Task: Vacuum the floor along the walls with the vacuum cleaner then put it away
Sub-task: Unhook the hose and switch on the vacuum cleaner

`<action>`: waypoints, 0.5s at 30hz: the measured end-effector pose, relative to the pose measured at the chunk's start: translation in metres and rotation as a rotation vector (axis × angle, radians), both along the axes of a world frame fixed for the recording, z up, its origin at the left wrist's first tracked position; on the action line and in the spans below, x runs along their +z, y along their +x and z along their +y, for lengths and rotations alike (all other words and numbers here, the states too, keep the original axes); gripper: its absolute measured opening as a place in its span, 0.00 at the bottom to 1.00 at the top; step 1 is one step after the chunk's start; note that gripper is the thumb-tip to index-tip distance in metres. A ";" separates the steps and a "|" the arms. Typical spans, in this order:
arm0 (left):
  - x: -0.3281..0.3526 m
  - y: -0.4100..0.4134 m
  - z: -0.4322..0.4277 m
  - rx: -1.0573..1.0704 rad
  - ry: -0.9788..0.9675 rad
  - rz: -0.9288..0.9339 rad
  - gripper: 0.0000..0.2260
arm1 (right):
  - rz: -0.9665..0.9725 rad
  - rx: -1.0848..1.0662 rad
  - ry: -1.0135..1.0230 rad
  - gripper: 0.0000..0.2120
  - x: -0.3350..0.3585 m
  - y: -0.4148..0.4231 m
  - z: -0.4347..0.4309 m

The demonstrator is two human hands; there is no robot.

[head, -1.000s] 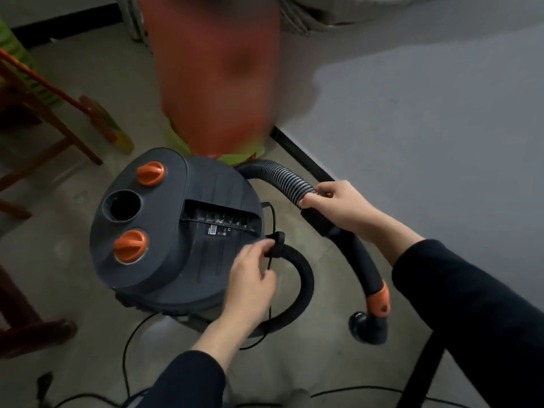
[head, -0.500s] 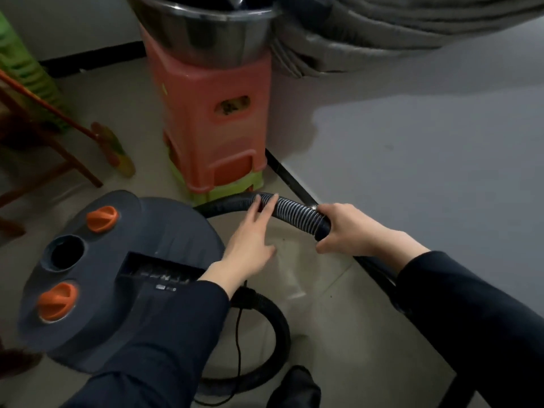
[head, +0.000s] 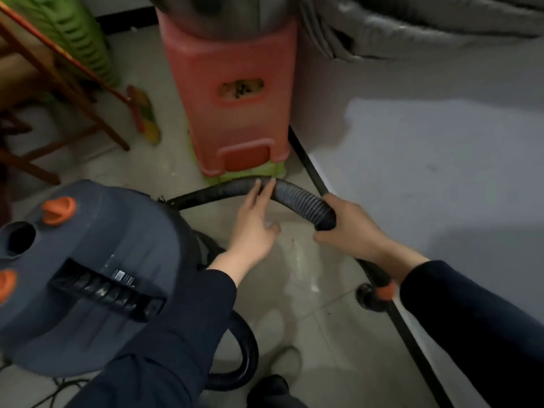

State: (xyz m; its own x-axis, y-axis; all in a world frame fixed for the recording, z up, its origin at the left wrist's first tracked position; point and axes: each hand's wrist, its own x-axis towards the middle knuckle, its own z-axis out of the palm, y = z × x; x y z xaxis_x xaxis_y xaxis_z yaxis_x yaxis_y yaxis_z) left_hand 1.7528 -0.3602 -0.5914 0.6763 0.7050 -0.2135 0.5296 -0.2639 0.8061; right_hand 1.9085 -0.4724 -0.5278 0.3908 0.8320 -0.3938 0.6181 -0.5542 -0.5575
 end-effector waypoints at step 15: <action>0.103 -0.185 0.195 0.390 0.646 0.215 0.23 | -0.125 0.404 0.434 0.22 0.074 -0.146 0.193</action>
